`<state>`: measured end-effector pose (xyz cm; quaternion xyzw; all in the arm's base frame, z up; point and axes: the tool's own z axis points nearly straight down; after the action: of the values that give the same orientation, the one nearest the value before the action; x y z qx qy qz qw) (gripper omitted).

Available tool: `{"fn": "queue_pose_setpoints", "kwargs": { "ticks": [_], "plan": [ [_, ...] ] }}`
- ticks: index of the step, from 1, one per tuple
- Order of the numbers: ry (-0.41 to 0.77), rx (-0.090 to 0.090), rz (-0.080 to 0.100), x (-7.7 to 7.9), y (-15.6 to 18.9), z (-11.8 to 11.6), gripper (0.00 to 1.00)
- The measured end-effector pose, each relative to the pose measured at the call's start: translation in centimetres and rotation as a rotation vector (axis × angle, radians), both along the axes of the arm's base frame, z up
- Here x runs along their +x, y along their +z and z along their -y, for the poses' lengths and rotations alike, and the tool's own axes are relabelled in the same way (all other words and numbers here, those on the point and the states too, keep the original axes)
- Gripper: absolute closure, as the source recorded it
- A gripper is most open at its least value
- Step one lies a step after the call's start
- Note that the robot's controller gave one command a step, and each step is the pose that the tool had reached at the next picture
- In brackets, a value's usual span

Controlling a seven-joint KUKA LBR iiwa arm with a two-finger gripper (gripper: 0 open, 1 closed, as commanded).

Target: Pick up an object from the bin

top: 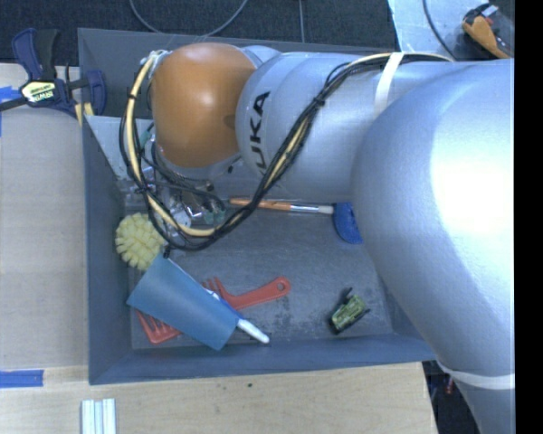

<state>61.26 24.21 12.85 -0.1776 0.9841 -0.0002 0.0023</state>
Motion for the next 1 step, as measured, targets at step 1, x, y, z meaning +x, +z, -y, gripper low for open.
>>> {"fn": "queue_pose_setpoints", "kwargs": {
  "ticks": [1],
  "plan": [
    [0.184, 0.003, 0.016, 0.01, -5.5, -0.19, 0.0]
  ]
}}
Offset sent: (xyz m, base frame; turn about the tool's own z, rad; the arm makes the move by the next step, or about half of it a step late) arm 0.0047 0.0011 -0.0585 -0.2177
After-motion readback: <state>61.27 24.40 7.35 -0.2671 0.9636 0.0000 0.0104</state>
